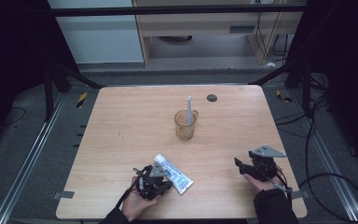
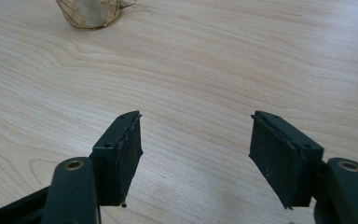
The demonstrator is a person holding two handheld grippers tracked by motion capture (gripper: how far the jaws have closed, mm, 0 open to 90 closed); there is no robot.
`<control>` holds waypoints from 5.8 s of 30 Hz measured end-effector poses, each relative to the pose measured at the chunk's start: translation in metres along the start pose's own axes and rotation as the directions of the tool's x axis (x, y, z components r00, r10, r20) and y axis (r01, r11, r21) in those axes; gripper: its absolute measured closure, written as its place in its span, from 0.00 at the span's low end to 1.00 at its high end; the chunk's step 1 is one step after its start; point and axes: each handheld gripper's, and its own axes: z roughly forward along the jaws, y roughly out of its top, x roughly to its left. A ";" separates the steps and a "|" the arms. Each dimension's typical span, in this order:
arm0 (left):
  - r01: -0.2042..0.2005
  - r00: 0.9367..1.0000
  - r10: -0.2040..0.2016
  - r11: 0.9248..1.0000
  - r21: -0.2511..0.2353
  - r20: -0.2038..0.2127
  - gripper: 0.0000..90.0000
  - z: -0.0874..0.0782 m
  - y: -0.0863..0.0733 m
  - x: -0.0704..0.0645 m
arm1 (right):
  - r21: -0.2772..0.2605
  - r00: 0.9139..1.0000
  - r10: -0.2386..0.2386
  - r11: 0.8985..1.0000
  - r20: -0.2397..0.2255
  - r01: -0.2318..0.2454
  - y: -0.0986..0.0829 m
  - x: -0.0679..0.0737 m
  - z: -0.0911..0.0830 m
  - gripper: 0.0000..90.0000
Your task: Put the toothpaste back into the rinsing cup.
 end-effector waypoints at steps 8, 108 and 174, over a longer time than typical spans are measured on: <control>-0.004 1.000 0.004 1.000 -0.016 -0.011 0.99 0.009 0.008 -0.003 | 0.006 1.000 0.005 1.000 0.000 -0.005 0.000 -0.001 0.001 0.38; 0.001 0.998 0.001 0.999 0.039 -0.055 0.57 -0.036 0.047 0.058 | 0.021 1.000 0.016 1.000 0.017 -0.016 -0.002 -0.007 0.004 0.37; -0.110 0.993 0.116 0.935 0.337 0.002 0.46 0.032 0.070 0.031 | 0.048 1.000 0.002 0.999 0.000 -0.002 -0.001 -0.008 0.008 0.37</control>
